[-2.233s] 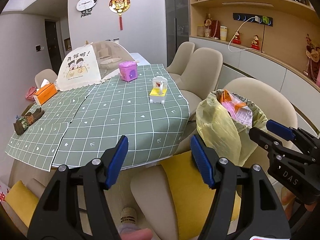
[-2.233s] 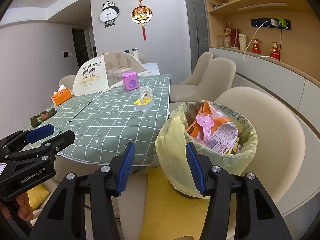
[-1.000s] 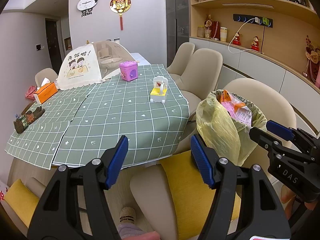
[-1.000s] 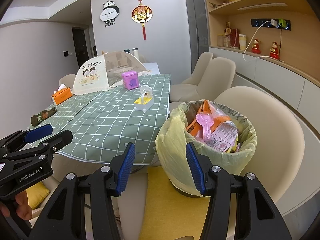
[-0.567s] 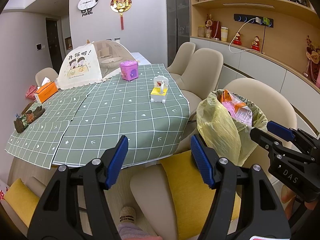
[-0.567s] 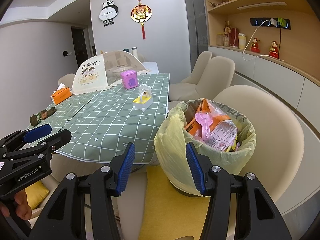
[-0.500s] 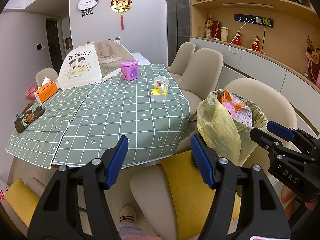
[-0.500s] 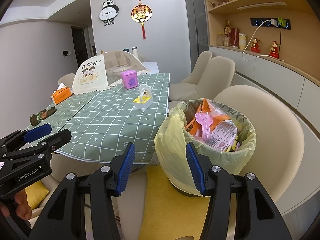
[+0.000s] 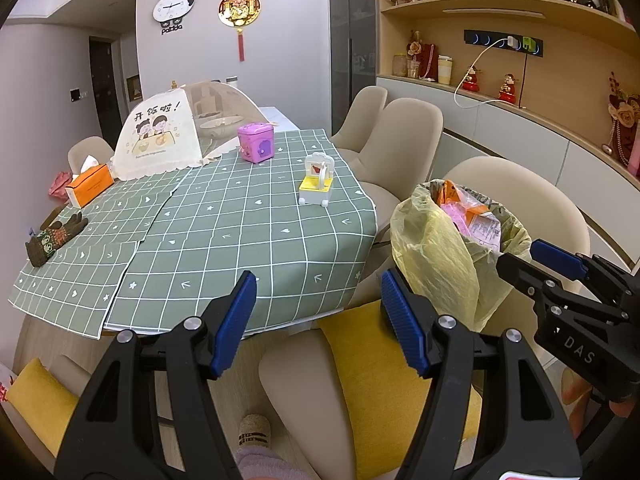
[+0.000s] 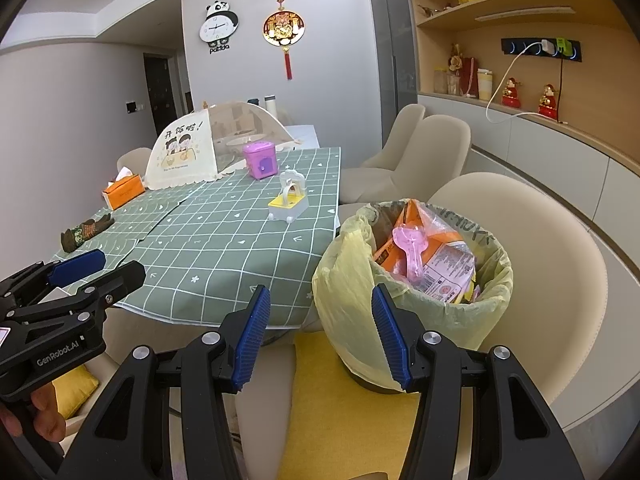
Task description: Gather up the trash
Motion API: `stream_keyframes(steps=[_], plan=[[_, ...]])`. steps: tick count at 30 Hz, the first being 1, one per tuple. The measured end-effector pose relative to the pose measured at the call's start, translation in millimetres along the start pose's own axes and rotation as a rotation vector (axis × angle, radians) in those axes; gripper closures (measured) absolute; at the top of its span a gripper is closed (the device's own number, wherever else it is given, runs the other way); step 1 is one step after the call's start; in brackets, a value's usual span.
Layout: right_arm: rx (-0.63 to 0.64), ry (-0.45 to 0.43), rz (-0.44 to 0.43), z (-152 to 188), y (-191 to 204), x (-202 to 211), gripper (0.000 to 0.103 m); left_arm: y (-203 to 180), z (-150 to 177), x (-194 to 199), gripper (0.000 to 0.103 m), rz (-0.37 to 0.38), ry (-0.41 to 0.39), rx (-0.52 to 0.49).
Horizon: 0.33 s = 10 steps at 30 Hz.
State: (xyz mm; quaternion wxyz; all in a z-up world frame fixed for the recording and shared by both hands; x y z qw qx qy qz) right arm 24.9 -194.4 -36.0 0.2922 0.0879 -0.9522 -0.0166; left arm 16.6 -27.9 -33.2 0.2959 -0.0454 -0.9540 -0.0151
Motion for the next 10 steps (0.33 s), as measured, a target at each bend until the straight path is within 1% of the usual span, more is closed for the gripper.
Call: stream_keyframes(steps=[3,6,8,10], plan=[[0.013,0.010,0.007,1,3,-2,0.053,2,0,-2,0.041,0.007,0.005,0.002],[0.016,0.020,0.012,-1,8,-10,0.053,6,1,-9,0.041,0.013,0.028,0.000],[0.019,0.026,0.018,-5,14,-20,0.053,10,3,-15,0.041,0.016,0.049,-0.007],[0.024,0.042,0.007,-11,23,-35,0.053,26,5,-29,0.041,0.008,0.093,-0.007]])
Point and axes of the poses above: each gripper's, at about its wrist camera, not at the fingertips, and x roughly against the way its jaws point, y to its left, z to its underside, the point moved 6 cm from there along -x, roughly the way its jaws point, and after that the axes turned 3 degrees about z, right-handed, at the moved point
